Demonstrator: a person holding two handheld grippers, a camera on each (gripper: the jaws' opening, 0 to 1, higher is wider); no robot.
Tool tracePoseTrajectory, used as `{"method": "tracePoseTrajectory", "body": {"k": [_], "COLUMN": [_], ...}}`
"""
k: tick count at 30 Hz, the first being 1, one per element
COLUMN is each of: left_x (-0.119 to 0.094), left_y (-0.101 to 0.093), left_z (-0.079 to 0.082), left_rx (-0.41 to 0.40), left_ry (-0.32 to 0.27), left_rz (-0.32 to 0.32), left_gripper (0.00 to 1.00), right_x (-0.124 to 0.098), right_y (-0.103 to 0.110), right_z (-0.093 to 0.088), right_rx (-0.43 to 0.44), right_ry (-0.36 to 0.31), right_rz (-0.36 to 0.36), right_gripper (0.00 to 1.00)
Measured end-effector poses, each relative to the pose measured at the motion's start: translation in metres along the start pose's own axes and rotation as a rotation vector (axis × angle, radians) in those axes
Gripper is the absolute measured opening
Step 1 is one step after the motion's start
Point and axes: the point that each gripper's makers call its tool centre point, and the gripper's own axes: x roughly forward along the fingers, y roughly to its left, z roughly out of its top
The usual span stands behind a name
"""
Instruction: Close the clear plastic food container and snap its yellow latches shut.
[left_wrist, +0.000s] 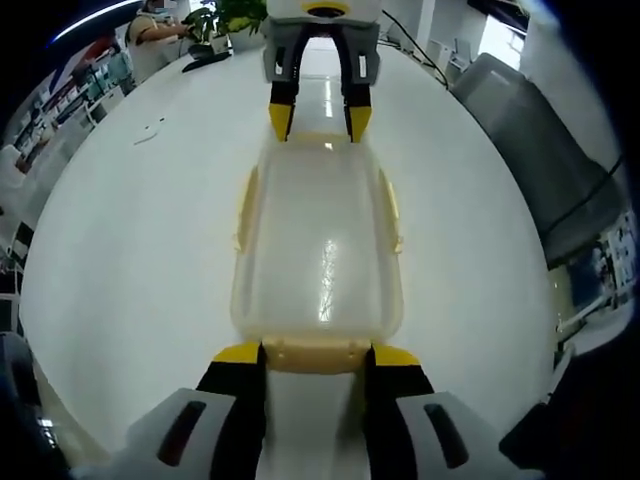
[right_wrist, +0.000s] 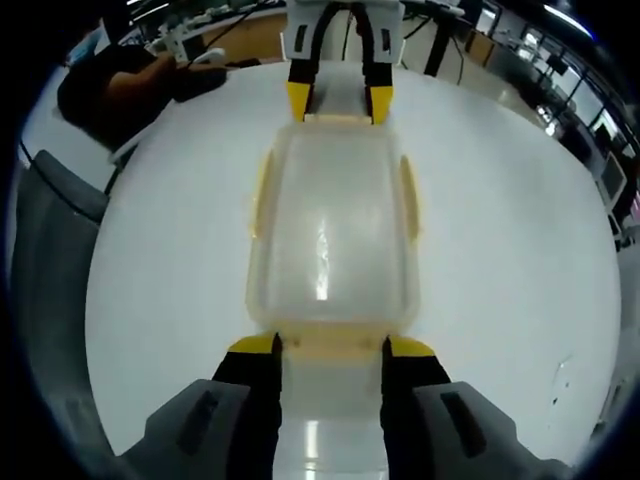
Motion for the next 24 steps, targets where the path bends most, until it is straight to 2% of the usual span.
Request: {"method": "tracePoseTrajectory", "body": {"k": [4, 8, 16, 24], "left_x": [-0.001, -0.008, -0.033, -0.061], "left_y": [-0.001, -0.005, -0.011, -0.016], "left_z": [0.001, 0.001, 0.014, 0.025], "left_rx": [-0.004, -0.007, 0.002, 0.016], "left_ry": [0.018, 0.029, 0.048, 0.059], "left_rz": [0.010, 0.007, 0.014, 0.029], "left_gripper": [0.32, 0.32, 0.32, 0.32], "right_x": [-0.001, -0.012, -0.036, -0.063], "right_y": [-0.001, 0.002, 0.011, 0.020], "right_z": [0.000, 0.005, 0.012, 0.025], "right_rx": [-0.016, -0.020, -0.041, -0.044], "right_ry": [0.019, 0.011, 0.014, -0.017], "right_rz": [-0.006, 0.001, 0.001, 0.005], "right_gripper": [0.35, 0.35, 0.35, 0.35]}}
